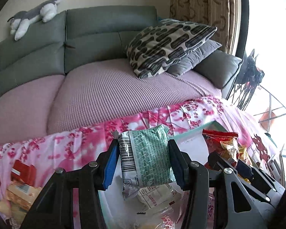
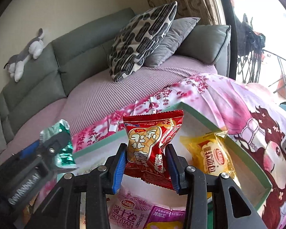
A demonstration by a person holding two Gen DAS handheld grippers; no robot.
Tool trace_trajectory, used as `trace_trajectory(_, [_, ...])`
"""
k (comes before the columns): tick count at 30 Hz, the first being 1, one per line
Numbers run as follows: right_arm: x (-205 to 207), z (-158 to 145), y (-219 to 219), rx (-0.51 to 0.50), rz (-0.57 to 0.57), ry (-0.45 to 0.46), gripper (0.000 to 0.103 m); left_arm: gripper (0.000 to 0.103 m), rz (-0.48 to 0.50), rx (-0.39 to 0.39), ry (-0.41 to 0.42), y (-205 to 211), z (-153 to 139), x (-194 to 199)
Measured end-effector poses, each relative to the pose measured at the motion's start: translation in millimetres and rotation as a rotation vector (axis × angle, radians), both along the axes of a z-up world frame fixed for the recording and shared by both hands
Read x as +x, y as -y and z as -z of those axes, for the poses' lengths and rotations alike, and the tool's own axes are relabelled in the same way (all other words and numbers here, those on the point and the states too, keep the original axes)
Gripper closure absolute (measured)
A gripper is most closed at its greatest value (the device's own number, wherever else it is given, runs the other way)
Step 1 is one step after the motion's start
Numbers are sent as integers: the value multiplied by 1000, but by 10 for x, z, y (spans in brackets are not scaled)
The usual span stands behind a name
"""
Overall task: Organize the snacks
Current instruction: 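Carry both packets into the teal tray and open both tools to release them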
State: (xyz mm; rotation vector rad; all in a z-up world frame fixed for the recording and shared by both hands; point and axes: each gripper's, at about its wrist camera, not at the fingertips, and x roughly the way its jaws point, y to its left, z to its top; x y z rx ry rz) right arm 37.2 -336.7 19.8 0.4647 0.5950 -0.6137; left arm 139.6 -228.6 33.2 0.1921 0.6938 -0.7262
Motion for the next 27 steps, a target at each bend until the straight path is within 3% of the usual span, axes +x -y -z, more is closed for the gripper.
trace_trajectory(5, [28,68,25,5,14,-20,59,50,6,13,-24,36,129,30])
trace_trajectory(18, [62,87,1,-6,20,-38,59,50,-13,-4,-48,-70,101,65])
trace_trajectory(27, [47,80,-8,-6,21,-36,59,42,-71,22,-40,-219,29,93])
